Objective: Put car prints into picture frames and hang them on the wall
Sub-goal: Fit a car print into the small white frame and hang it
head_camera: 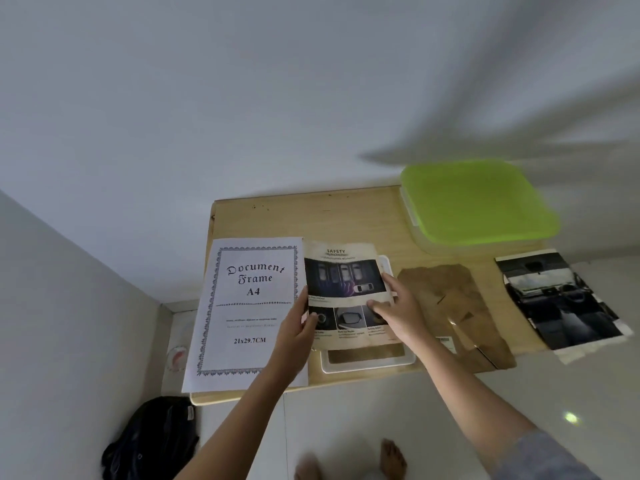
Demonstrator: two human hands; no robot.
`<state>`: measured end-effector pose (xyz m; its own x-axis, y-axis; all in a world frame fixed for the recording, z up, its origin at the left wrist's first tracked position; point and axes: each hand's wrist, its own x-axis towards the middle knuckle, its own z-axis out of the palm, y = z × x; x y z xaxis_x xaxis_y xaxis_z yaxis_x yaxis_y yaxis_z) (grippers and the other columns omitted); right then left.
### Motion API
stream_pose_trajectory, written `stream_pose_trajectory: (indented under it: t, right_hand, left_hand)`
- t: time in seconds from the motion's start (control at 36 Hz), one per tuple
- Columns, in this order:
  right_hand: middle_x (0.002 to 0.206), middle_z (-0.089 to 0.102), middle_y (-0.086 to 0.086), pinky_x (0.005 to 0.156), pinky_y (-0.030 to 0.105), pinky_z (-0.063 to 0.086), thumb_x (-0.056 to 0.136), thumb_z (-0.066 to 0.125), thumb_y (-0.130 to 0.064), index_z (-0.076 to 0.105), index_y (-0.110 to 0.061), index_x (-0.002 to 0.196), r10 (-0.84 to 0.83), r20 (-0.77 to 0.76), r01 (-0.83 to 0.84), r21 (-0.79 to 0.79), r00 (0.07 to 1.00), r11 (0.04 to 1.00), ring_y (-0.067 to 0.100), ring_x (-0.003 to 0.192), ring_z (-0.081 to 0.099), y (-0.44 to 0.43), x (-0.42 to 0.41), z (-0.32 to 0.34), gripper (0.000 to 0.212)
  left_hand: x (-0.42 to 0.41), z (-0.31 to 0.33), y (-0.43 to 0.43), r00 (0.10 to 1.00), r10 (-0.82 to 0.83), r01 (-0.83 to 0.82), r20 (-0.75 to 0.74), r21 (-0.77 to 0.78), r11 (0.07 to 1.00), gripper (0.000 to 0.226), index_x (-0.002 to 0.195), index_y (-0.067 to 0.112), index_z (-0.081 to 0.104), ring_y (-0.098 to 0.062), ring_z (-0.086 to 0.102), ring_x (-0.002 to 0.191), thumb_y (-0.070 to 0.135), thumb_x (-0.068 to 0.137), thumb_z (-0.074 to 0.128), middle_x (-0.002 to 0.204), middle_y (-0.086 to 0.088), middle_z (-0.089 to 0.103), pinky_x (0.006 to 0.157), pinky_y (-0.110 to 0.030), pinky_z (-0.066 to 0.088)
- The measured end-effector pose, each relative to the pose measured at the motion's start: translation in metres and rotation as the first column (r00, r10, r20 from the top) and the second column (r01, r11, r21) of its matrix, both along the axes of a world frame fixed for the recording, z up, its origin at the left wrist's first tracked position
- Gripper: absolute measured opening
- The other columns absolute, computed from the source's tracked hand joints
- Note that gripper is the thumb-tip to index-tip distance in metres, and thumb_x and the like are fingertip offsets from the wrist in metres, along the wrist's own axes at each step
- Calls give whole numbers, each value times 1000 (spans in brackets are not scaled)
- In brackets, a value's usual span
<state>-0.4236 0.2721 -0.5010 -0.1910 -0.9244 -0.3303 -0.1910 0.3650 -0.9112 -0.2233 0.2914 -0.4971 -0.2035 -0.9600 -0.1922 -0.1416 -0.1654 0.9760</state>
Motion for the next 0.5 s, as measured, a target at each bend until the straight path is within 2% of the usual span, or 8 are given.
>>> stream_pose_trajectory:
  t: [0.08, 0.14, 0.22, 0.31, 0.39, 0.5]
  right_hand:
    - [138, 47, 0, 100, 40, 46, 79, 67, -1, 39, -13, 139, 17, -57, -15, 36, 998, 999, 17, 119, 52, 8, -13, -6, 67]
    - [141, 43, -2, 107, 37, 38, 80, 66, -2, 36, -13, 140, 67, -115, -62, 50, 991, 997, 17, 129, 43, 12, -20, -11, 68]
    - [146, 36, 0, 110, 33, 32, 84, 64, -13, 31, -16, 143, 166, -259, -151, 77, 952, 986, 16, 134, 35, 15, -30, -15, 68]
    - [146, 36, 3, 105, 31, 33, 87, 61, -24, 26, -20, 145, 243, -408, -218, 107, 880, 970, 18, 133, 35, 17, -38, -18, 68]
    - [141, 38, 4, 101, 30, 35, 89, 57, -32, 22, -21, 146, 294, -539, -276, 117, 789, 954, 18, 130, 35, 18, -42, -21, 68]
    - [123, 42, 4, 86, 24, 40, 88, 57, -36, 26, -20, 145, 276, -650, -290, 89, 708, 953, 16, 113, 44, 20, -45, -23, 66]
  left_hand:
    - [-10, -20, 3, 957, -29, 56, 288, -88, 995, 47, 140, 29, 30, -5, 36, 126, 18, 94, 39, 138, 7, 40, 107, -38, 37]
    - [-14, -33, 5, 897, -32, 68, 441, -65, 996, 52, 145, 20, 22, -11, 21, 136, 19, 97, 40, 148, 1, 27, 116, -37, 20]
    - [-21, -45, 7, 833, -43, 68, 551, -26, 997, 62, 149, 15, 8, -16, 4, 143, 24, 98, 41, 155, -1, 9, 117, -34, 10]
    - [-27, -51, 9, 777, -58, 97, 627, -28, 995, 67, 149, 15, 5, -17, 1, 144, 30, 96, 44, 156, -1, 5, 117, -39, 13]
    - [-32, -51, 11, 727, -54, 105, 685, -33, 994, 69, 149, 13, 0, -15, -7, 144, 32, 97, 41, 157, 0, -2, 113, -32, 7]
    - [-34, -48, 15, 695, -42, 112, 718, -51, 992, 68, 149, 12, -3, -14, -12, 144, 33, 98, 37, 157, -2, -6, 111, -29, 5]
